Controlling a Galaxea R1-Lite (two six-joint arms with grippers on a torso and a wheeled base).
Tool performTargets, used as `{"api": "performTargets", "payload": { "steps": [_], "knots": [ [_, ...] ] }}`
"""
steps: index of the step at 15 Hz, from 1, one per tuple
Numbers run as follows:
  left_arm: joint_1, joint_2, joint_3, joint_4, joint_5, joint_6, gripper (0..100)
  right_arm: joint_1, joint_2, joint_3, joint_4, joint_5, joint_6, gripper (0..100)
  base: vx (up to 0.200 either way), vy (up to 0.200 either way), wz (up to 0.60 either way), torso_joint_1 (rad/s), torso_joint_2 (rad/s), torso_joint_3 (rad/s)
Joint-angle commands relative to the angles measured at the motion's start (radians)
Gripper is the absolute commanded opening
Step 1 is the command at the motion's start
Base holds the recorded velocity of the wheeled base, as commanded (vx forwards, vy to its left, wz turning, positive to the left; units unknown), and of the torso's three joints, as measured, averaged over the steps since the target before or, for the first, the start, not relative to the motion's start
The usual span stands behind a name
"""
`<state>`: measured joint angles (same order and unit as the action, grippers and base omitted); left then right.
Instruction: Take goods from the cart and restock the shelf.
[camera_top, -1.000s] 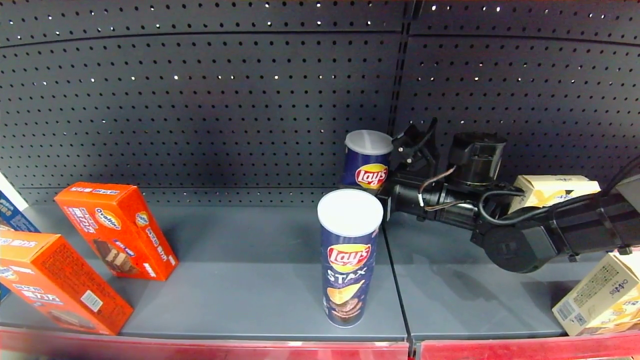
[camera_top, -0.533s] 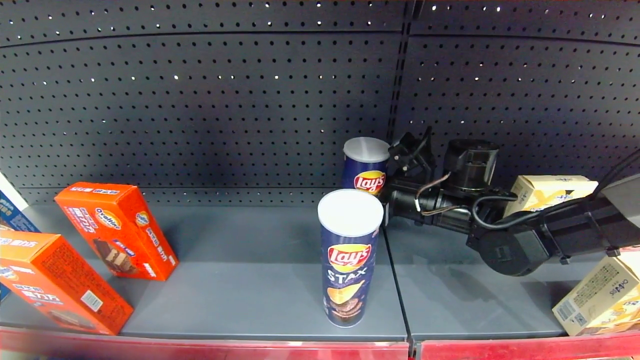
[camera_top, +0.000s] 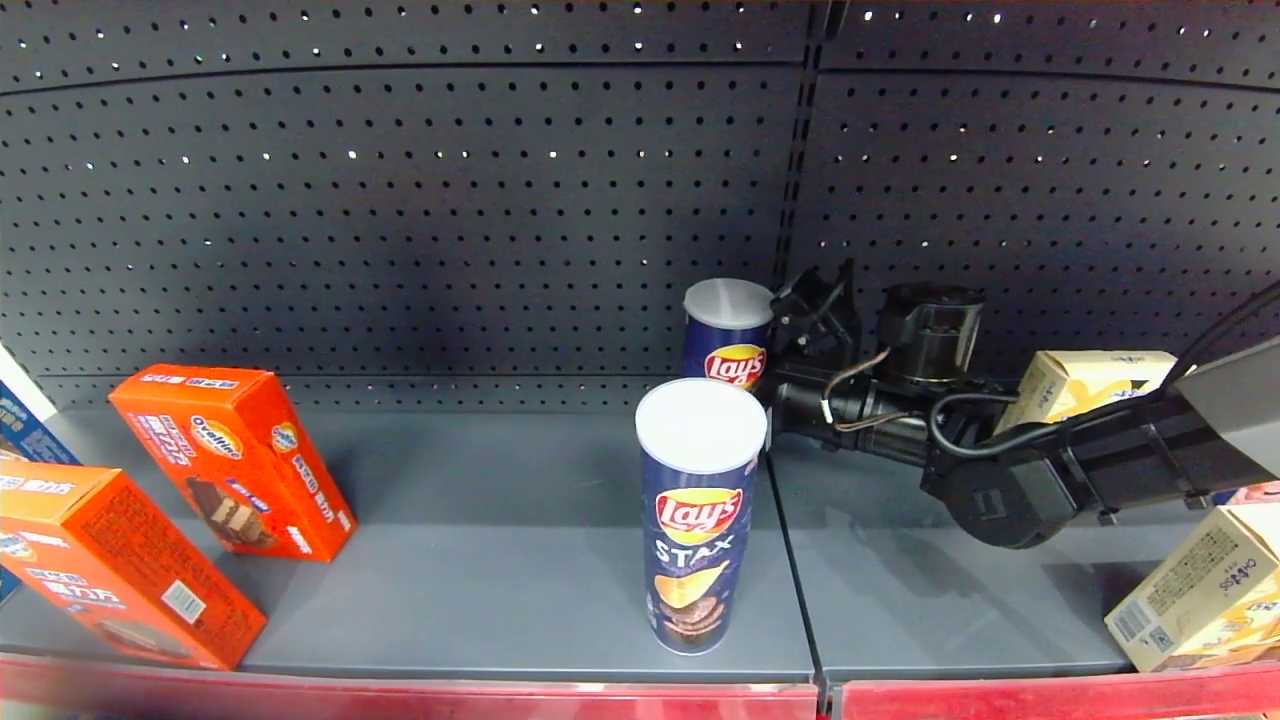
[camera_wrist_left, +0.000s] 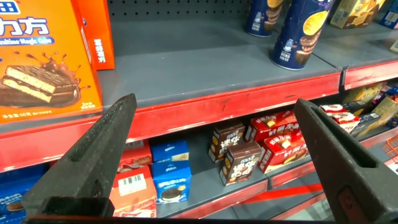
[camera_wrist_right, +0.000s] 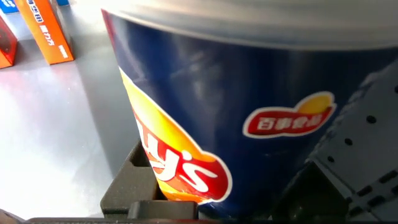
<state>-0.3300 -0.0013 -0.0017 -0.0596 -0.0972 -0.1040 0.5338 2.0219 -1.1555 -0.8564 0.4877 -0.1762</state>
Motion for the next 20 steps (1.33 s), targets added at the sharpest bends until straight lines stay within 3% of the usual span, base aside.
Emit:
{"api": "performTargets", "payload": {
  "steps": [1, 10, 11, 16, 20],
  "knots": [
    [-0.001, 0.001, 0.000, 0.000, -0.001, 0.000, 100, 0.000, 0.003, -0.003, 0.000, 0.000, 0.000, 0, 0.000, 0.000, 0.00, 0.000, 0.00, 0.000],
    [-0.001, 0.001, 0.000, 0.000, -0.001, -0.002, 100, 0.003, 0.001, 0.008, -0.006, -0.001, -0.002, 0, 0.000, 0.000, 0.00, 0.000, 0.00, 0.000],
    [0.000, 0.001, 0.000, 0.000, -0.001, -0.002, 100, 0.002, 0.001, 0.008, -0.007, -0.003, -0.003, 100, 0.000, 0.000, 0.00, 0.000, 0.00, 0.000],
    [-0.001, 0.001, 0.000, 0.000, 0.001, -0.003, 100, 0.002, -0.006, 0.019, -0.012, -0.001, -0.014, 100, 0.000, 0.000, 0.00, 0.000, 0.00, 0.000],
    [-0.001, 0.001, 0.000, 0.000, 0.001, -0.003, 100, -0.009, -0.060, 0.103, -0.013, -0.001, -0.031, 100, 0.000, 0.000, 0.00, 0.000, 0.00, 0.000]
  ]
}}
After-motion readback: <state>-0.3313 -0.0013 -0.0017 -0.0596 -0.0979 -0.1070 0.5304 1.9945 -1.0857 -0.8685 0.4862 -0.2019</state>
